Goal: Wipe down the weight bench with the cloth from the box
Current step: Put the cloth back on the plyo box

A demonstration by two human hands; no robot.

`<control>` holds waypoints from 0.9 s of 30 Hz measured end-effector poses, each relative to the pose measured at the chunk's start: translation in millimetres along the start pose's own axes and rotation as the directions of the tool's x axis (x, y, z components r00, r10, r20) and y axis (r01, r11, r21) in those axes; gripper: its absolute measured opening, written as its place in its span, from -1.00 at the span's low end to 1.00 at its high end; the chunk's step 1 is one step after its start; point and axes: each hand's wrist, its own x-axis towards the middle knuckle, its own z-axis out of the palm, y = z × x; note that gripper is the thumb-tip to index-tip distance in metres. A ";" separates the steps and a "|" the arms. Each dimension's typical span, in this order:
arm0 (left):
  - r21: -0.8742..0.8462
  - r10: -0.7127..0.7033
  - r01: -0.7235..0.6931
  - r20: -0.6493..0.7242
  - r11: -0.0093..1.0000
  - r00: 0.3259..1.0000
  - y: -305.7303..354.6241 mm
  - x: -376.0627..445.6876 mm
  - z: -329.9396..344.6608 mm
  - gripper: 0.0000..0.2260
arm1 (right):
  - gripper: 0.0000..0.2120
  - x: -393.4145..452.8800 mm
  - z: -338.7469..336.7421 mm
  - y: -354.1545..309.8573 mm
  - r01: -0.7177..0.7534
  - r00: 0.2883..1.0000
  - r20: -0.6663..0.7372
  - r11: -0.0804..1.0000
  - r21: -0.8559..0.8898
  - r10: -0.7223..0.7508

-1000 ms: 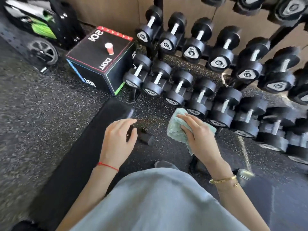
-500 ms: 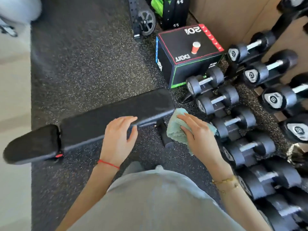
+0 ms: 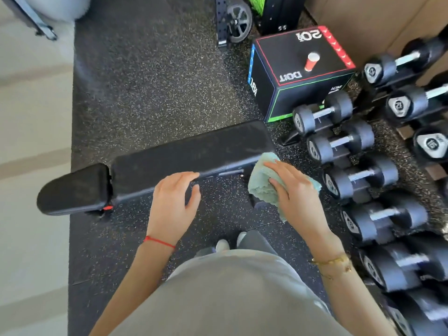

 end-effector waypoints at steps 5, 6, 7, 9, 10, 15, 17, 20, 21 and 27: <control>-0.007 0.084 -0.084 0.042 0.996 0.996 6.7 22.0 11.1 -0.73 | -0.69 -11.0 -13.8 14.3 -0.104 0.992 -0.078 0.994 -0.027 0.102; -0.006 0.099 -0.099 0.048 0.995 0.994 10.0 28.9 14.1 -0.73 | -0.69 -11.1 -17.2 19.9 -0.122 0.989 -0.089 0.992 -0.031 0.119; -0.007 0.111 -0.111 0.053 0.994 0.992 13.5 35.7 17.7 -0.73 | -0.69 -10.6 -20.5 26.2 -0.142 0.986 -0.096 0.989 -0.034 0.138; -0.014 0.131 -0.130 0.059 0.991 0.990 22.2 50.5 26.1 -0.73 | -0.70 -5.0 -27.0 40.4 -0.169 0.980 -0.114 0.985 -0.037 0.164; -0.016 0.141 -0.141 0.058 0.990 0.988 26.5 59.2 31.5 -0.73 | -0.70 -0.3 -30.2 48.7 -0.177 0.977 -0.124 0.984 -0.034 0.172; -0.014 0.181 -0.180 0.061 0.984 0.982 59.0 116.9 69.4 -0.73 | -0.71 38.5 -53.3 101.5 -0.201 0.970 -0.144 0.979 -0.015 0.197; -0.014 0.182 -0.181 0.051 0.983 0.982 78.2 145.3 87.7 -0.72 | -0.71 60.8 -67.9 126.9 -0.194 0.971 -0.146 0.981 -0.017 0.189; -0.020 0.163 -0.162 0.025 0.987 0.986 113.0 187.6 117.0 -0.73 | -0.68 98.6 -96.6 171.0 -0.156 0.979 -0.135 0.987 -0.044 0.149; -0.026 0.154 -0.153 0.013 0.988 0.988 125.3 201.1 126.7 -0.73 | -0.67 111.7 -107.6 186.7 -0.146 0.983 -0.120 0.988 -0.048 0.139; -0.063 0.077 -0.078 -0.012 0.995 0.997 193.9 277.7 181.8 -0.70 | -0.67 186.1 -175.0 268.6 -0.044 0.997 -0.067 0.994 -0.097 0.038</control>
